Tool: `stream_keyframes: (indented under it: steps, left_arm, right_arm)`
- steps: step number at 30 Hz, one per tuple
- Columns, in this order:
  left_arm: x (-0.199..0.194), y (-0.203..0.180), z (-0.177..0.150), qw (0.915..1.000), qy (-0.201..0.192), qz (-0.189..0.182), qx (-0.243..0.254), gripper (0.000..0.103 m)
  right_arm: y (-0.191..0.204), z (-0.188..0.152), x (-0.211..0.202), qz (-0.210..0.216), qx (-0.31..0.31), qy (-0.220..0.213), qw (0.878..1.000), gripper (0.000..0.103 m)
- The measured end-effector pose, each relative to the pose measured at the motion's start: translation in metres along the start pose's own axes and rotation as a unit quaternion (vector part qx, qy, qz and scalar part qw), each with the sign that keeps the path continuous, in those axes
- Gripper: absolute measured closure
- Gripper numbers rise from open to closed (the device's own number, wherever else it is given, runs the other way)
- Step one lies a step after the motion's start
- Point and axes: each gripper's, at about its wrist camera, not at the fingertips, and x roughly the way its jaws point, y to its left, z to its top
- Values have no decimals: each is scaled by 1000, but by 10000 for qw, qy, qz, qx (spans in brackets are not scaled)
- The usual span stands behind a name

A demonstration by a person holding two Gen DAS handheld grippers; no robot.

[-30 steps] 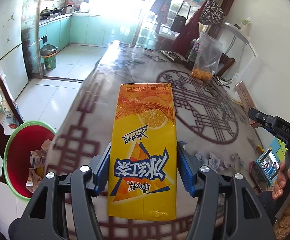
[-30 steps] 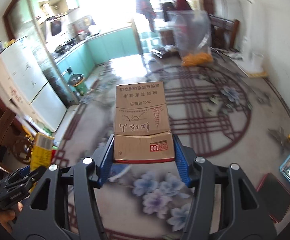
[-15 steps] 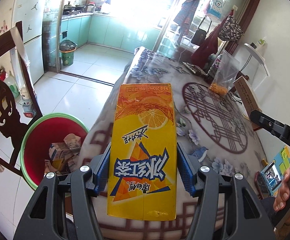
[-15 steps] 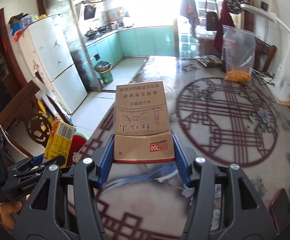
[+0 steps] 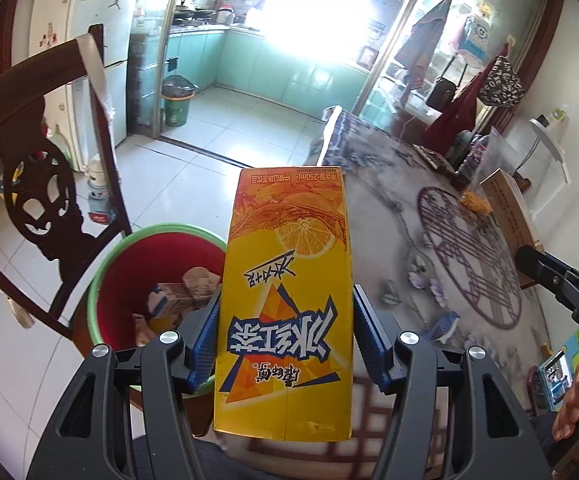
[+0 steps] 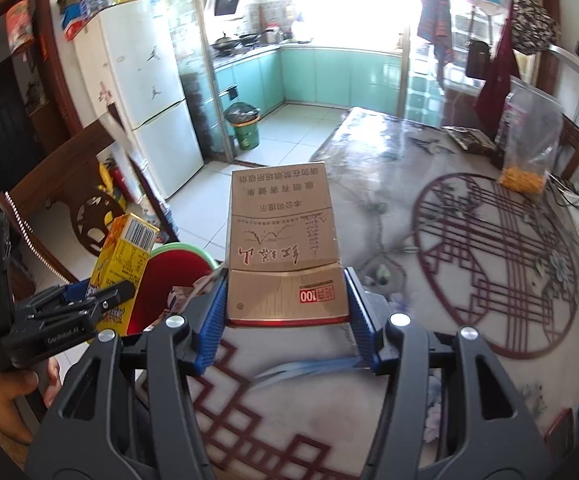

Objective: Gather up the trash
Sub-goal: 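Carry drink carton and cigarette box to the red bucket and release both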

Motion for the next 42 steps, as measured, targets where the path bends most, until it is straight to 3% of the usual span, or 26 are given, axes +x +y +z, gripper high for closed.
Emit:
stream_keyframes:
  steps: [8,19,28,42]
  left_arm:
    - [2,43,8,9988,31,476,-138,46]
    - [20,72,20,9958,152,871,-219,46]
    - [38,83,28,9937,341,1046,-193,46]
    - [54,91,31,9923,522,1056,-384,46]
  right_arm:
    - [37,5,28,370,-268,248,9986,50]
    - [84,11,88,1105,-309,819,9900,50]
    - [109,5,126,1168,-539,1286,9833,50]
    - [118,4,141,1129,-706,1438,9806,50]
